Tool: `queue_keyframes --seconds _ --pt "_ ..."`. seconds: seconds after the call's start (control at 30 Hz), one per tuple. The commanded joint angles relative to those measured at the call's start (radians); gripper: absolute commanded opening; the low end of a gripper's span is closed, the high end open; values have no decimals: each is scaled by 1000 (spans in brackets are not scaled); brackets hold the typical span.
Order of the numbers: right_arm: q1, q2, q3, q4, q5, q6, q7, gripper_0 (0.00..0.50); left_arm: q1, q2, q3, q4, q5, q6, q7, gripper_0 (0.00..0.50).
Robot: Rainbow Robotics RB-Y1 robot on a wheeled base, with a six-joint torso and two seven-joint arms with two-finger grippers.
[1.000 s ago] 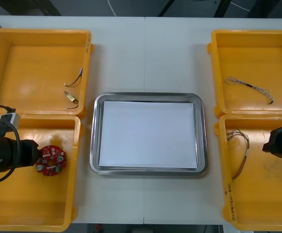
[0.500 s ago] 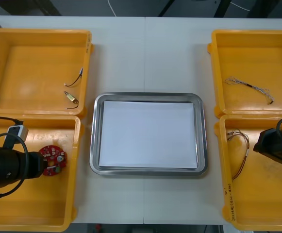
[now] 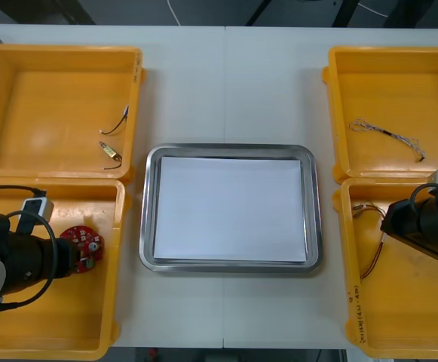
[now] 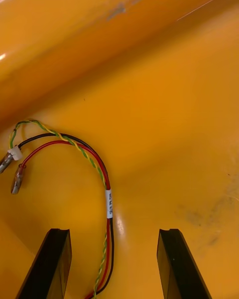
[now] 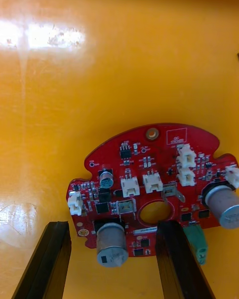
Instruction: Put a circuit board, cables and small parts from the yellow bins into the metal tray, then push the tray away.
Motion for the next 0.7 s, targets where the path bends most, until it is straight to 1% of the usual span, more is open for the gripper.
queue_keyframes --seconds 0.03,0.13,0.27,0.5,0.6,0.7 --pt "15 28 10 11 5 -20 -48 500 29 -13 -29 17 -22 -45 -45 500" --pt "17 28 19 31 7 -39 -50 500 29 -13 -38 28 -31 -65 -45 500" --pt "17 28 36 58 7 -69 -56 500 33 -13 -38 28 -30 -67 -45 500" --pt "17 29 67 80 27 -75 -66 500 38 -13 -39 26 -30 -80 -45 500" --pt "15 28 88 92 47 -86 -76 500 39 -13 -38 18 -26 -80 -45 500" --pt "17 28 90 107 42 -100 -83 500 42 -13 -32 8 -19 -80 -45 500"
